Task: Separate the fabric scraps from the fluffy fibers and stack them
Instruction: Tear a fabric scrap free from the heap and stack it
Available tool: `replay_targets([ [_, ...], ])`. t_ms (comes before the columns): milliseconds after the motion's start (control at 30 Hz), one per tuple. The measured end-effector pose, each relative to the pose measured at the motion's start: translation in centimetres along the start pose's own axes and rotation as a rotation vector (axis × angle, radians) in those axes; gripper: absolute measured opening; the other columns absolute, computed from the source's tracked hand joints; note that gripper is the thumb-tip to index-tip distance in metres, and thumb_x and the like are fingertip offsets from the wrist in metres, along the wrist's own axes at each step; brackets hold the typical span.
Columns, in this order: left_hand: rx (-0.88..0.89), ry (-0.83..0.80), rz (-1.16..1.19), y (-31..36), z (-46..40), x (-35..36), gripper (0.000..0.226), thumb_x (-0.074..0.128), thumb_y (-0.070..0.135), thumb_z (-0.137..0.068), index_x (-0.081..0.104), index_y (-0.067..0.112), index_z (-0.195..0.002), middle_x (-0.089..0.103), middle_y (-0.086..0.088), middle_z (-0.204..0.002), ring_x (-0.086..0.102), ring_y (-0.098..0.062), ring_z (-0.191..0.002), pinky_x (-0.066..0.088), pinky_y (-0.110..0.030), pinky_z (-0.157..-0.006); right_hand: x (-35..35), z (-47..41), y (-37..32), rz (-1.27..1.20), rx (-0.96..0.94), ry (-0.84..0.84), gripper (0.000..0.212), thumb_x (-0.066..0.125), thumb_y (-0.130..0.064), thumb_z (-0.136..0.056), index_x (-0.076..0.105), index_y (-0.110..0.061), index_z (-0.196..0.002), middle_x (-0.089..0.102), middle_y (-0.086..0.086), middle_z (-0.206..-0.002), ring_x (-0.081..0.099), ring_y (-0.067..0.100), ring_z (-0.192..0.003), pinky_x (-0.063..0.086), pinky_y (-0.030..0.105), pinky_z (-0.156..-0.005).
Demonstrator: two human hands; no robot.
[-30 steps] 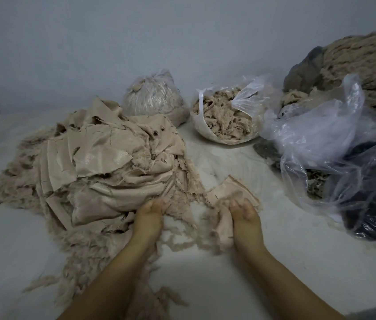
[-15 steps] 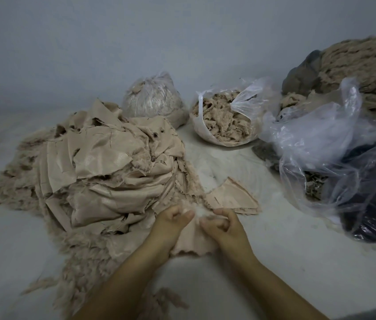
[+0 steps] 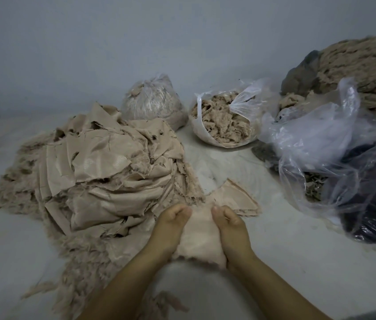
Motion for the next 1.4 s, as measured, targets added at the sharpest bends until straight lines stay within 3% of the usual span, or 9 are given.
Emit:
replay_targets([
  [133,0.039,0.250,-0.044,-1.0,-0.5,-2.3,0.029,0.043,0.016,-0.100,0.047,0.012,-0.072,0.041,-0.001,-0.063,0.038,-0.017,-0.062,0.034,-0.030,-0.057,-1.5,-0.5,-0.8,0.006,-0.087,0.060,0.026,0.054,-0.019,-0.096,0.057,-0.007,-0.074,0.055,0.007,-0.067,0.051,0.019,-0.067,0.043,0.031,-0.065],
  [300,0.086,-0.075,-0.120,-0.3,-0.5,0.8,0.032,0.046,0.041,-0.096,0.063,0.017,-0.083,0.067,-0.001,-0.084,0.062,-0.016,-0.081,0.049,-0.032,-0.078,0.1,-0.1,-0.5,0.222,-0.168,-0.113,0.024,0.059,-0.021,-0.093,0.067,-0.014,-0.071,0.065,-0.002,-0.062,0.059,0.006,-0.060,0.048,0.020,-0.057],
  [533,0.095,0.101,-0.299,-1.2,-1.2,0.1,0.041,0.046,0.030,-0.098,0.047,0.020,-0.058,0.047,0.011,-0.054,0.045,-0.008,-0.057,0.034,-0.020,-0.054,-2.1,-1.4,-0.9,0.187,-0.208,0.099,0.021,0.062,-0.025,-0.092,0.071,-0.026,-0.073,0.069,-0.007,-0.068,0.061,0.006,-0.065,0.050,0.030,-0.066],
  [733,-0.178,-0.282,-0.034,-1.9,-0.9,0.9,0.029,0.068,0.034,-0.085,0.055,0.033,-0.111,0.066,0.008,-0.079,0.047,-0.002,-0.040,0.032,-0.014,-0.038,-1.4,-2.7,-2.0,0.232,-0.209,-0.030,0.017,0.066,-0.020,-0.089,0.075,-0.024,-0.074,0.074,-0.006,-0.075,0.067,0.003,-0.070,0.051,0.016,-0.064],
  [833,-0.135,-0.326,0.134,-1.7,-1.6,1.6,0.007,0.064,0.008,-0.087,0.064,0.009,-0.094,0.065,0.000,-0.062,0.053,-0.006,-0.040,0.037,-0.013,-0.038,-1.1,-3.4,-3.4,0.249,-0.254,-0.068,0.018,0.068,-0.018,-0.087,0.074,-0.024,-0.072,0.073,-0.008,-0.072,0.065,0.003,-0.068,0.051,0.018,-0.065],
  [933,-0.116,-0.270,0.145,-1.4,-3.2,1.5,0.013,0.063,0.011,-0.089,0.064,0.013,-0.076,0.060,0.003,-0.055,0.051,-0.007,-0.040,0.038,-0.016,-0.040,-2.0,-5.3,-5.6,0.237,-0.264,0.018,0.011,0.069,-0.020,-0.086,0.075,-0.022,-0.078,0.074,-0.009,-0.077,0.066,0.004,-0.074,0.053,0.024,-0.072],
  [1100,0.002,-0.289,0.169,0.1,-6.2,2.6,0.043,0.076,0.022,-0.078,0.053,0.020,-0.115,0.068,0.002,-0.085,0.054,-0.002,-0.046,0.038,-0.017,-0.041,-0.8,-6.4,-7.1,0.304,-0.296,-0.247,0.013,0.069,-0.023,-0.086,0.077,-0.026,-0.077,0.075,-0.003,-0.078,0.069,0.005,-0.071,0.051,0.016,-0.063],
  [1267,-0.118,-0.198,0.048,-0.3,-7.9,3.2,0.021,0.068,0.022,-0.086,0.060,0.012,-0.070,0.049,0.008,-0.042,0.036,-0.006,-0.033,0.025,-0.014,-0.037,-3.0,-10.2,-7.6,0.396,-0.352,0.017,0.008,0.071,-0.029,-0.084,0.075,-0.034,-0.078,0.074,-0.015,-0.084,0.066,0.000,-0.083,0.050,0.016,-0.074],
  [1400,-0.182,-0.081,-0.113,-1.3,-8.7,3.6,0.003,0.065,0.014,-0.088,0.063,0.011,-0.088,0.047,0.008,-0.045,0.033,-0.010,-0.038,0.026,-0.017,-0.039,-5.4,-12.5,-5.4,0.641,-0.271,0.137,0.015,0.064,-0.037,-0.088,0.075,-0.027,-0.089,0.072,-0.010,-0.093,0.062,0.009,-0.092,0.041,0.016,-0.074],
])
Point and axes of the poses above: each hand's wrist, its own z-axis away from the middle knuckle, its own x-axis out of the palm, y = z × x, the point moved 2 cm from there along -z, towards the middle knuckle
